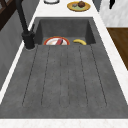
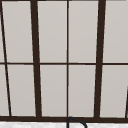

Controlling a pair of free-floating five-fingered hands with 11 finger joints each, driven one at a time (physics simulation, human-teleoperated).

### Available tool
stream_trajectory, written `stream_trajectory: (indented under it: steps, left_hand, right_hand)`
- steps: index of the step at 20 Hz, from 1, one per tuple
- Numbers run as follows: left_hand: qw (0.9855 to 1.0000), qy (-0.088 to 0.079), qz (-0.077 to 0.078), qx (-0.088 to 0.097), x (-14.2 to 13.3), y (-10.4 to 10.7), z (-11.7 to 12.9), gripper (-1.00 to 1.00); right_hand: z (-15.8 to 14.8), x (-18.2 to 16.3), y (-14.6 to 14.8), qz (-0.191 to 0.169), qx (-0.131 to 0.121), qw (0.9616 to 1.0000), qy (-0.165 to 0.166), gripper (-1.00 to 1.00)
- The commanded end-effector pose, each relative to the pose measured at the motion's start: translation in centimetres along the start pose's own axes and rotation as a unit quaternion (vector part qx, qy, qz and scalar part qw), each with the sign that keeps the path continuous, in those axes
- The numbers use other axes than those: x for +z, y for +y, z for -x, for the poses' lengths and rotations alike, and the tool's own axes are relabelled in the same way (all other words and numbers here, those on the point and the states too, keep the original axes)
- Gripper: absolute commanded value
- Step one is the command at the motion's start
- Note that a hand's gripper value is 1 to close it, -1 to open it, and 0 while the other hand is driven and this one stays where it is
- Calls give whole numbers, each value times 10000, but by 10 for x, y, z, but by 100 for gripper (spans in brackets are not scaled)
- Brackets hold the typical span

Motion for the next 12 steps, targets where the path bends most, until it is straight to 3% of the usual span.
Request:
stream_trajectory:
  steps: [1, 4, 12]
  left_hand:
    - [10000, 0, 0, 0, 0, 0, 0, 0]
    - [10000, 0, 0, 0, 0, 0, 0, 0]
    - [10000, 0, 0, 0, 0, 0, 0, 0]
  right_hand:
    - [22, 11, -20, -5, -60, 9998, 202, -100]
    - [36, 19, -33, 11, -76, 9997, 234, -100]
    - [68, 27, -73, -52, -93, 9968, 796, -100]
